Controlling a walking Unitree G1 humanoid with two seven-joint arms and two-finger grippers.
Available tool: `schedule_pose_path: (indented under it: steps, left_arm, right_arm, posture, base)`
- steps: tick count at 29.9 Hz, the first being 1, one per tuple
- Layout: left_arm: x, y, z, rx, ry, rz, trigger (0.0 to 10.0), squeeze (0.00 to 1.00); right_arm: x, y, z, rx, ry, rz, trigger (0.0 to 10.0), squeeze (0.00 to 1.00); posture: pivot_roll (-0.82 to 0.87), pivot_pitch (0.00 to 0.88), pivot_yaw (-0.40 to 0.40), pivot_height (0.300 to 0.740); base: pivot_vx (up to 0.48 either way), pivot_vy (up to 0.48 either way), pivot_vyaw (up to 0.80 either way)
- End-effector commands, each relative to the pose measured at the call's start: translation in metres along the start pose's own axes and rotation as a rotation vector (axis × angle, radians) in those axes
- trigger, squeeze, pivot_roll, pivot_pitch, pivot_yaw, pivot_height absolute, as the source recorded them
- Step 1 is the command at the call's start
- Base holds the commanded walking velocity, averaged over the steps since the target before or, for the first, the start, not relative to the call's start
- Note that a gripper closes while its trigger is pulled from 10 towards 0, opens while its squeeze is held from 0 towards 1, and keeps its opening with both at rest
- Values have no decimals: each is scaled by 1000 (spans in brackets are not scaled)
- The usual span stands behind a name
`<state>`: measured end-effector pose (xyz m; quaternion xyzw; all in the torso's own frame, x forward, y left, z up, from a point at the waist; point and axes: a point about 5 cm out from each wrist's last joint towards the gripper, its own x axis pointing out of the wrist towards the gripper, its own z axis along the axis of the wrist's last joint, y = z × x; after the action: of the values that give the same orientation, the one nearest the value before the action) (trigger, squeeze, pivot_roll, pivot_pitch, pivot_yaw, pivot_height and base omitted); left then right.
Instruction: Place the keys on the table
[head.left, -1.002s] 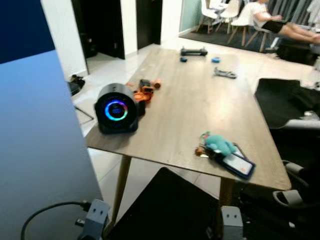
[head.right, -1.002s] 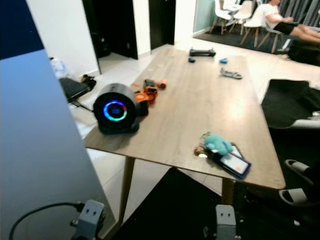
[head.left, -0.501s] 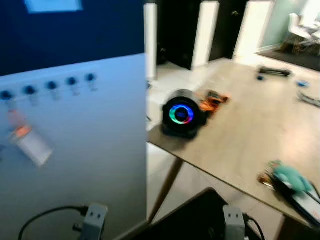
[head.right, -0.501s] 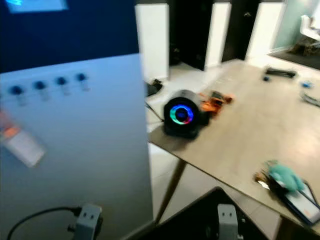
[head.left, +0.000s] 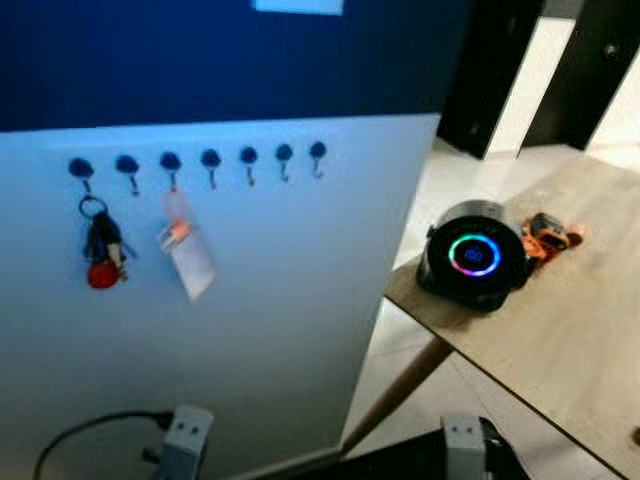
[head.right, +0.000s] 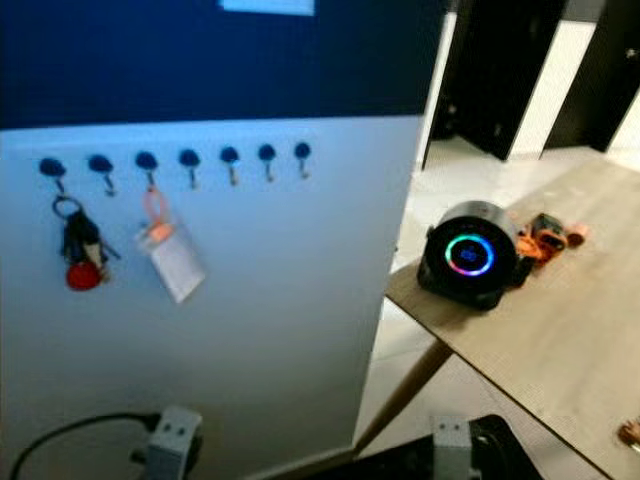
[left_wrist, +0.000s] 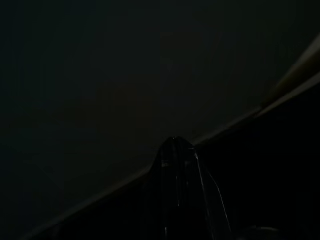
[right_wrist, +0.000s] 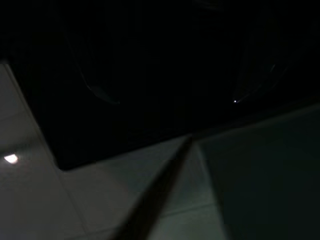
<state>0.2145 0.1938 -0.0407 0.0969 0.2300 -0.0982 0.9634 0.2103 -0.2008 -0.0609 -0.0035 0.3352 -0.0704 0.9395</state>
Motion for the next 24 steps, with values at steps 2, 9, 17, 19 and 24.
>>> schedule_pose_path:
  steps: [2, 9, 17, 19, 24]
  left_arm:
    - [-5, -1, -11, -12, 57, 20, 10000, 0]
    - [-4, -1, -12, -16, 67, 28, 10000, 0]
    - [-5, -2, -13, -9, 77, 22, 10000, 0]
    - [-5, -2, -13, -8, 79, 18, 10000, 0]
    - [-4, -2, -13, 3, 80, 9, 10000, 0]
  right_arm:
    - [-1, -1, -3, 0, 19, -1, 10000, 0]
    - [0, -1, -3, 0, 19, 3, 10000, 0]
    - [-1, 0, -4, 7, 22, 2, 10000, 0]
    - [-1, 0, -4, 8, 23, 1, 10000, 0]
    - [-1, 0, -5, 11, 25, -2, 10000, 0]
  posture:
    - [115, 16, -45, 740]
    - [119, 23, -46, 740]
    - [119, 27, -41, 740]
    - [118, 30, -39, 740]
    - [116, 31, -37, 740]
  base:
    - [0, 0, 800]
    - [0, 0, 800]
    - [0, 0, 800]
    - [0, 0, 800]
    - [0, 0, 800]
